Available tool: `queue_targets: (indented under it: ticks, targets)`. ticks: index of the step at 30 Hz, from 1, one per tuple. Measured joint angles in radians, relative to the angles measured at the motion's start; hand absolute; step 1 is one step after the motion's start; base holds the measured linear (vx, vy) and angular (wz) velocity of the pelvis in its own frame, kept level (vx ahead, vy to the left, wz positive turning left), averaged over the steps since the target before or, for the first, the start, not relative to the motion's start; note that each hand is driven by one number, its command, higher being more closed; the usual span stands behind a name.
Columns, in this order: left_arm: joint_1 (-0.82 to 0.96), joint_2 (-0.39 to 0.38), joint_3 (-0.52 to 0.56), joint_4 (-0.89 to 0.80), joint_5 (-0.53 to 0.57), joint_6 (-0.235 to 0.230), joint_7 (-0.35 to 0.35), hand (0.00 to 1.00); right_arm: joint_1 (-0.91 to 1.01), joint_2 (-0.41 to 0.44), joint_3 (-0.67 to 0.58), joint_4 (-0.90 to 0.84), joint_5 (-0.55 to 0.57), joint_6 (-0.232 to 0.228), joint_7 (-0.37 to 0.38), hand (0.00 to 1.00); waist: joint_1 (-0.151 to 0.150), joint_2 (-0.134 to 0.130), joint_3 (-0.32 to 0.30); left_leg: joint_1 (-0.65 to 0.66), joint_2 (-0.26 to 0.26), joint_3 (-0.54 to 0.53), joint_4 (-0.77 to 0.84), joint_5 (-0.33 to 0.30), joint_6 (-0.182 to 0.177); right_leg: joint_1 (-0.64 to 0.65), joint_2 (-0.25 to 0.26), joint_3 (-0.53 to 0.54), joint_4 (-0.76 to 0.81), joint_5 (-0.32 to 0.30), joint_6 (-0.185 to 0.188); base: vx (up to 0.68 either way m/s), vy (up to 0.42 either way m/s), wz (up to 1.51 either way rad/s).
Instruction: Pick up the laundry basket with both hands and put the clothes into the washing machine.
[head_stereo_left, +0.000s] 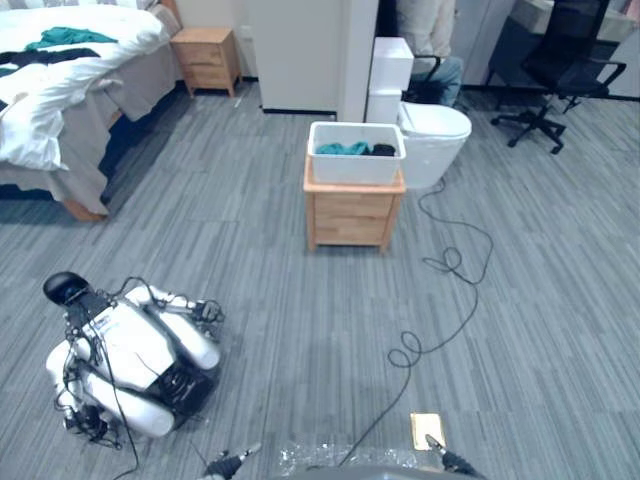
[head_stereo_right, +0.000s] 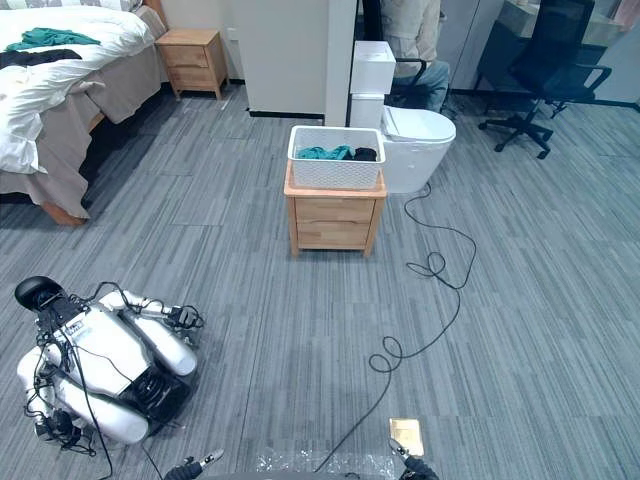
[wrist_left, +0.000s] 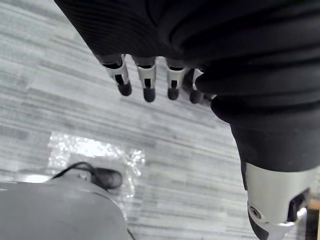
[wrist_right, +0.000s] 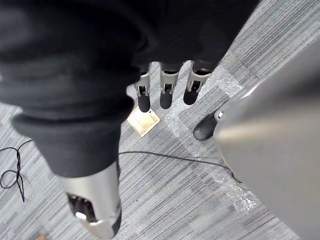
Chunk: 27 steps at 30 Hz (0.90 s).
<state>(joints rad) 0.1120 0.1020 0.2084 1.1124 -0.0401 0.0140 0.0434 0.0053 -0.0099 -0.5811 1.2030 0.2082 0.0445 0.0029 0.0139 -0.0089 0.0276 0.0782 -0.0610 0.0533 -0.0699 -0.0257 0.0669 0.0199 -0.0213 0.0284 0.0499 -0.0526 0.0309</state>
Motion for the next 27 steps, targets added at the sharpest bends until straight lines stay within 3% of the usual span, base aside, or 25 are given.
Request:
queue_targets:
  ticks: [27]
  targets:
    - [-0.026,0.001,-0.009,0.009,-0.037,-0.002,-0.015,0.00,-0.040,-0.002,0.002,0.003,0.016,-0.001,0.000,0.00,-0.002,0.001,0.035,0.011,-0.023,0.000,-0.027,0.025,-0.002,0.025,-0.016,-0.019,-0.043,0.007,0.012,-0.01,-0.009,0.01]
